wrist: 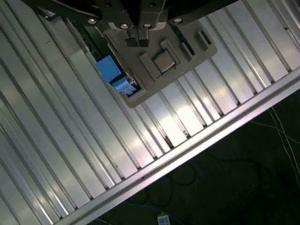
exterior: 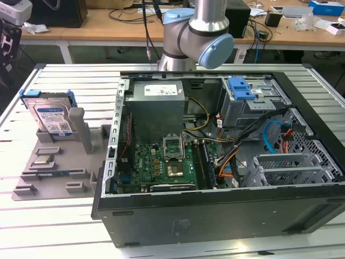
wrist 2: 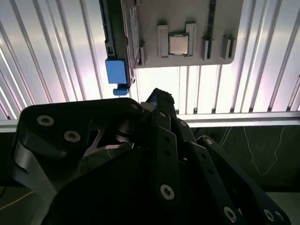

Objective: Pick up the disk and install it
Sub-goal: 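Pick up the disk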

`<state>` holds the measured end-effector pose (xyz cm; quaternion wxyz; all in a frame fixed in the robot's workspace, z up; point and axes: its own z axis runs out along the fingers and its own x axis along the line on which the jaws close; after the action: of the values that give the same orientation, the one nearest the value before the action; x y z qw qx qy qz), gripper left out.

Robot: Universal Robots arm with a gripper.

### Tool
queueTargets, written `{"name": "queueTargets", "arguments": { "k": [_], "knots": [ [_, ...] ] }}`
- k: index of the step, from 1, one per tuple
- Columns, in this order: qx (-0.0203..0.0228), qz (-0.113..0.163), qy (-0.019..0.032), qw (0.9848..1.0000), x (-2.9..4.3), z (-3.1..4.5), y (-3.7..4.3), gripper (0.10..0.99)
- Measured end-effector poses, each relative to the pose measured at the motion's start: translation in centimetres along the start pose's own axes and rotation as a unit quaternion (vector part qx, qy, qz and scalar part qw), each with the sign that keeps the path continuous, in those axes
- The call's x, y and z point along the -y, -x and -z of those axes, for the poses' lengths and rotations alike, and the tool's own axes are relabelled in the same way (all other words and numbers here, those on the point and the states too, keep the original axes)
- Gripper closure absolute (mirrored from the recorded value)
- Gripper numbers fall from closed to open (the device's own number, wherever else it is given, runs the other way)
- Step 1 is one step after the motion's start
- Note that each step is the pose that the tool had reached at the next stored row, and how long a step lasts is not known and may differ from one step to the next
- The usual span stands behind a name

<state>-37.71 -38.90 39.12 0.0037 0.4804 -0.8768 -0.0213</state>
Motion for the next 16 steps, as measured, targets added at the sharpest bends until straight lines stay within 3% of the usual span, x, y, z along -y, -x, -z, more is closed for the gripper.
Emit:
{"name": "queueTargets", "arguments": {
  "k": [7, 16],
  "knots": [
    [-0.0016, 0.04, 0.0006, 0.9992, 0.0, 0.0, 0.0, 0.98],
    [-0.0032, 0.079, 0.0011, 0.9969, 0.0, 0.0, 0.0, 0.98]
  ]
}}
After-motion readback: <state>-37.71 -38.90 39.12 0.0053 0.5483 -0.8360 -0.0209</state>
